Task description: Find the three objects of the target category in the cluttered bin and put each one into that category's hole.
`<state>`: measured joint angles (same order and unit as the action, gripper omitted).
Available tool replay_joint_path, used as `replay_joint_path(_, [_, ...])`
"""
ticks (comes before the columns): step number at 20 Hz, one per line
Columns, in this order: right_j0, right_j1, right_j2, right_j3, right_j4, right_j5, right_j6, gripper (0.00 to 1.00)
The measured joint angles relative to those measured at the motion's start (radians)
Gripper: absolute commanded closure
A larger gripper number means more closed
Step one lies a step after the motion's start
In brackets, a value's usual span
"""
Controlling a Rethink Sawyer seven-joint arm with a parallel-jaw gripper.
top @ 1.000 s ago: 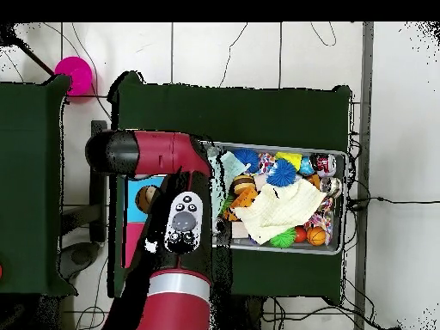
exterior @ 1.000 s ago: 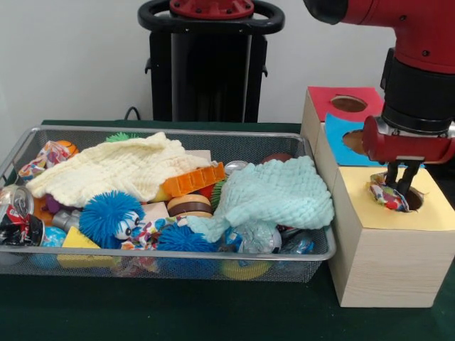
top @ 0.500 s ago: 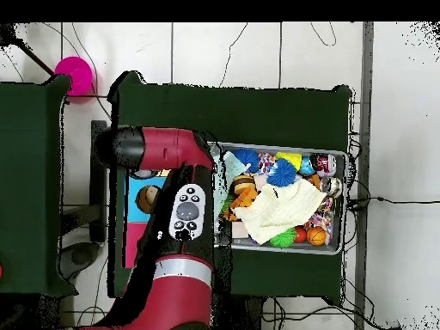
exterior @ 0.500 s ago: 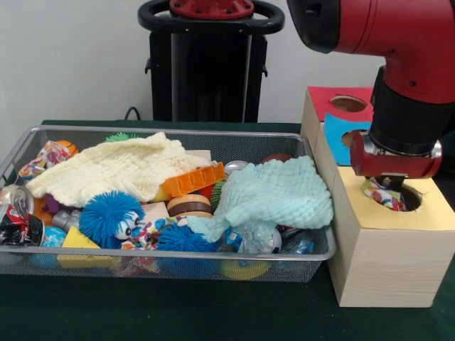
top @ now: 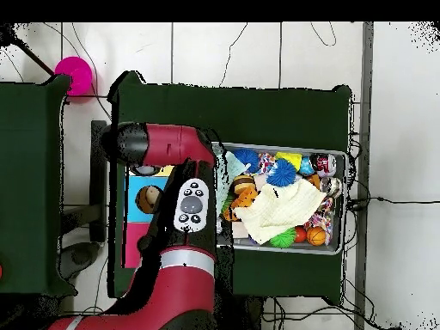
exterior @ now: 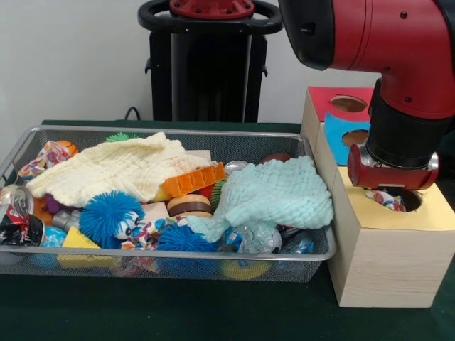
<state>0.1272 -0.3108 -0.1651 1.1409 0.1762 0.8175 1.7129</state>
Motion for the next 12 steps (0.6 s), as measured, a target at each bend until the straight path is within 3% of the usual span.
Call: replay_joint_path(12, [0.019,-0.017,-0.001,-0.005,0.022,0.064,0.000,1.00])
